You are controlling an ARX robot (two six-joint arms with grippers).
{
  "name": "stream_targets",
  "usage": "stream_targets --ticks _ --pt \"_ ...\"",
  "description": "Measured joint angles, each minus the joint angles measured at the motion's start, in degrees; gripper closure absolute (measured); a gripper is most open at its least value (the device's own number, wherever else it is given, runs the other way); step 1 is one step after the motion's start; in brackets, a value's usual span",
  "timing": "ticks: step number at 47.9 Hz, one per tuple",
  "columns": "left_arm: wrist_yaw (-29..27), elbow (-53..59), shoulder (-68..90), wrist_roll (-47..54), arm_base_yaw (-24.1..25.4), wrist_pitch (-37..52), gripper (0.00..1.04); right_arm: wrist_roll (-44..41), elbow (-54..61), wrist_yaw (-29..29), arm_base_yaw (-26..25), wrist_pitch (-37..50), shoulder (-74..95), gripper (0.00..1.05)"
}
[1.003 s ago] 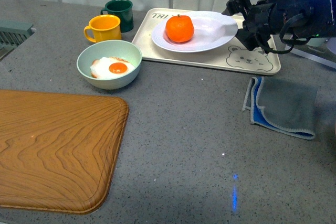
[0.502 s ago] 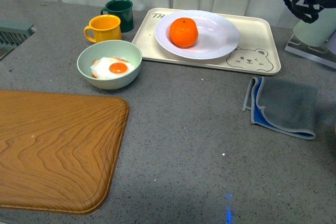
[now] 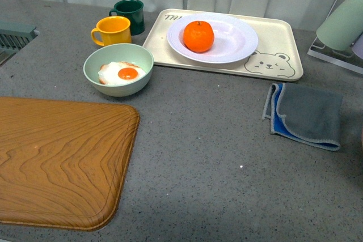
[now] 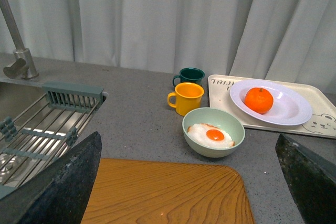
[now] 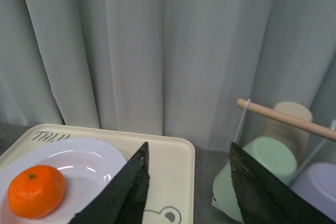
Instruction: Place orange and plate with both arms
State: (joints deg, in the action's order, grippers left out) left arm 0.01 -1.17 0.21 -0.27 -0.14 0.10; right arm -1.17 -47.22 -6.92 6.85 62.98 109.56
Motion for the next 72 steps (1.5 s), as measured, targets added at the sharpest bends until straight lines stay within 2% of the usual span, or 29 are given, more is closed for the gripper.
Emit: stream_targets --ticks 4,12,24,26,37,53,72 --pt "0.0 0.0 0.02 0.0 0.0 0.0 0.07 0.28 7.96 0.83 -0.98 2.21 -5.27 0.79" --pt "0.0 0.0 0.02 0.0 0.0 0.0 0.07 0.39 16.98 2.08 -2.01 3.91 -11.96 1.04" --pt "0.0 0.0 0.02 0.0 0.0 0.0 0.07 0.55 30.53 3.91 -3.87 4.0 -25.07 1.04" --pt "0.0 0.0 0.02 0.0 0.0 0.0 0.07 0.55 32.57 6.47 -5.55 3.34 -27.74 1.04" --pt "-0.02 0.0 0.02 0.0 0.0 0.0 0.07 0.57 39.85 6.64 -6.75 -2.16 -40.33 1.04" --pt "-0.02 0.0 0.02 0.0 0.0 0.0 0.07 0.57 43.82 6.8 -6.75 -10.27 -52.52 1.04" --pt "-0.02 0.0 0.02 0.0 0.0 0.0 0.07 0.57 46.66 6.82 -6.75 -25.46 -70.86 1.04"
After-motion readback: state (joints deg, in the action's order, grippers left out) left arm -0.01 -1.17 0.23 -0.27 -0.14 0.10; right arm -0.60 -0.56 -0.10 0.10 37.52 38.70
